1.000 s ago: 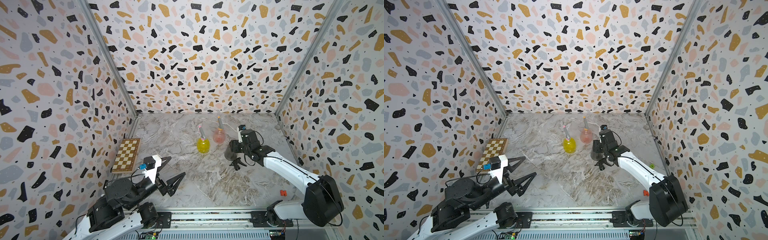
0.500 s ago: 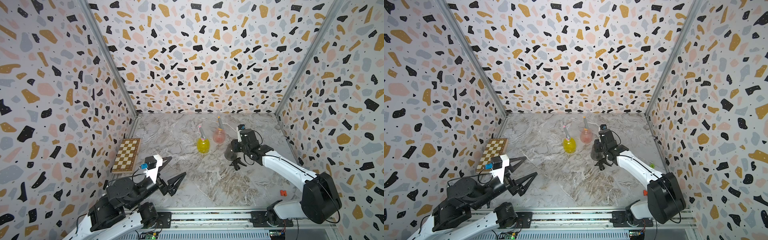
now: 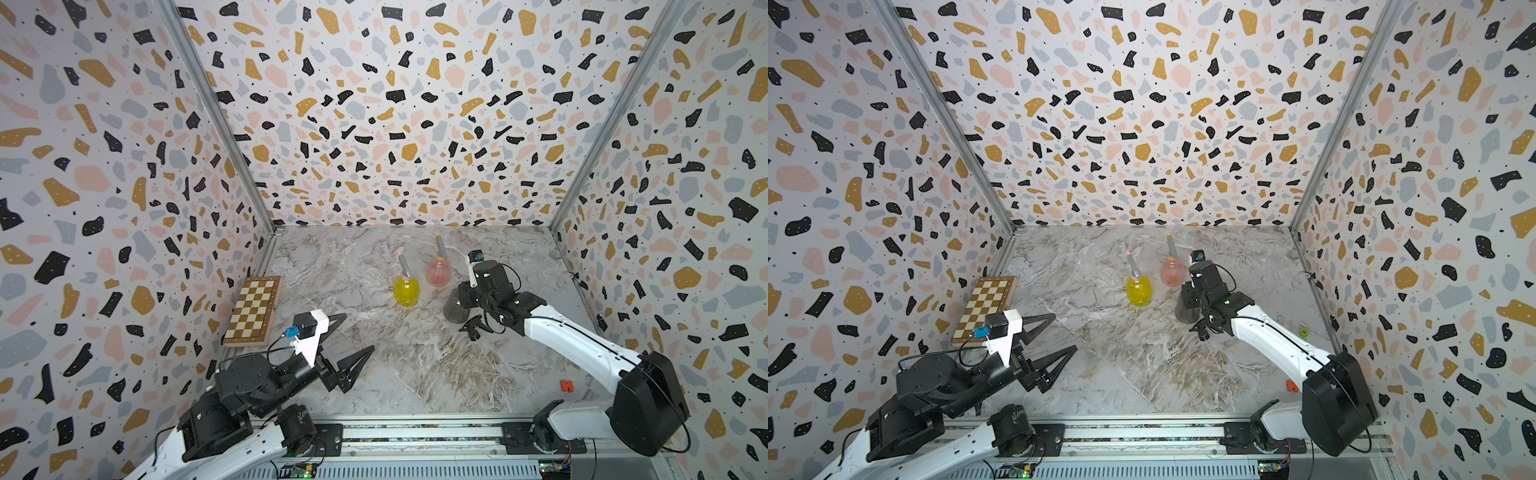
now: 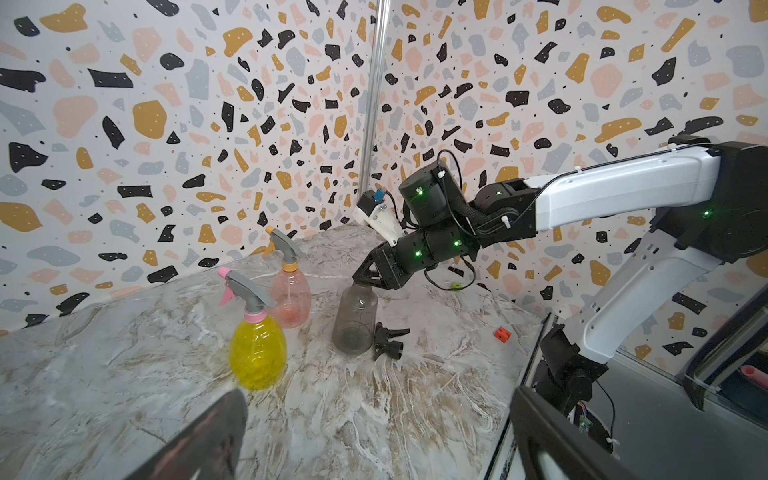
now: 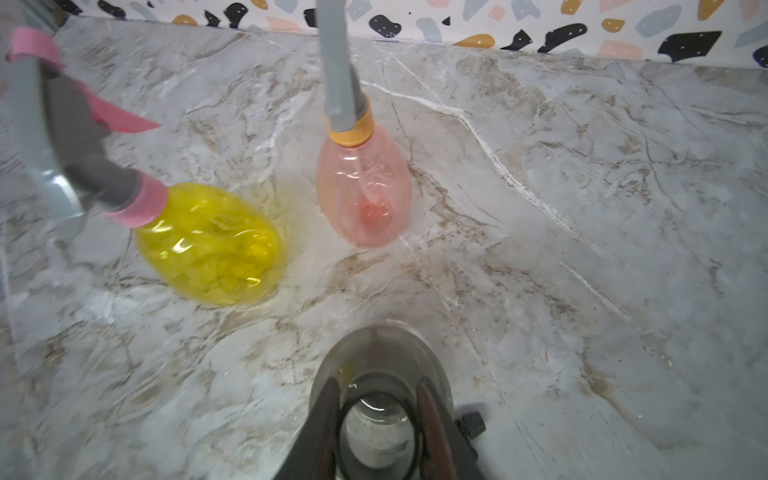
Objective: Attach spray nozzles to spray bottles
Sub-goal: Pick up the spray bottle from the center of the board.
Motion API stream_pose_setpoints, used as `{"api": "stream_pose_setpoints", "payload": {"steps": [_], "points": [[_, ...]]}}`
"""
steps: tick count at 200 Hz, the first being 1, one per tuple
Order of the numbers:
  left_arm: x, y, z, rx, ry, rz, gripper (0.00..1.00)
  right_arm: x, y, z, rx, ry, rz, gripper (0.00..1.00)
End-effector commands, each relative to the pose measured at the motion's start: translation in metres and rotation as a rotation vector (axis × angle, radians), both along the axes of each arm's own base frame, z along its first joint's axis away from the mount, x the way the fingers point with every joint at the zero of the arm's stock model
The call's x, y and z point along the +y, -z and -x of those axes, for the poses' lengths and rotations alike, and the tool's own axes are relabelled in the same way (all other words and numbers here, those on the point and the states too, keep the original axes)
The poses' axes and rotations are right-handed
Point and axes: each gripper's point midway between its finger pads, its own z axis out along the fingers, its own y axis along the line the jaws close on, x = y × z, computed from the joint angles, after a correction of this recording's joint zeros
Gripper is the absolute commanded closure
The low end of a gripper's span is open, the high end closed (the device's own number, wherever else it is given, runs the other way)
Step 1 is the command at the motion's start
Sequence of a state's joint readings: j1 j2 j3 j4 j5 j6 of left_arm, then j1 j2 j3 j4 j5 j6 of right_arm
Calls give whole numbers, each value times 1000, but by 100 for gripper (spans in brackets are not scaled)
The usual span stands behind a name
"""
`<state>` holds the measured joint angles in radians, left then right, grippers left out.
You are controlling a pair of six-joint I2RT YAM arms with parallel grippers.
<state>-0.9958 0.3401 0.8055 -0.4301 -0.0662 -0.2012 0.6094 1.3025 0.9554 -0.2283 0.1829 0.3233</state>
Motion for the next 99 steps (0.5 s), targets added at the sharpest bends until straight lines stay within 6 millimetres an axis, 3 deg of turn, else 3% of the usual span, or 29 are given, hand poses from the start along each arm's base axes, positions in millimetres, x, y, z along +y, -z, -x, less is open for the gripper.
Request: {"api": "stream_pose_setpoints", "payload": {"steps": [1,57,75,99], "points": [[-13,-4,7,-4,77,-22,1,12,-56,27,-80,-80,-48,100],[-48,11,25,38,280,-86,1,74,-137,143,-98,-602,-172,100],[-58,15,28,49,327,-94,1,88,-166,175,-91,-767,-277,100],[-65,13,36,43,393,-82,1,93,-199,204,-102,-916,-373,100]]}}
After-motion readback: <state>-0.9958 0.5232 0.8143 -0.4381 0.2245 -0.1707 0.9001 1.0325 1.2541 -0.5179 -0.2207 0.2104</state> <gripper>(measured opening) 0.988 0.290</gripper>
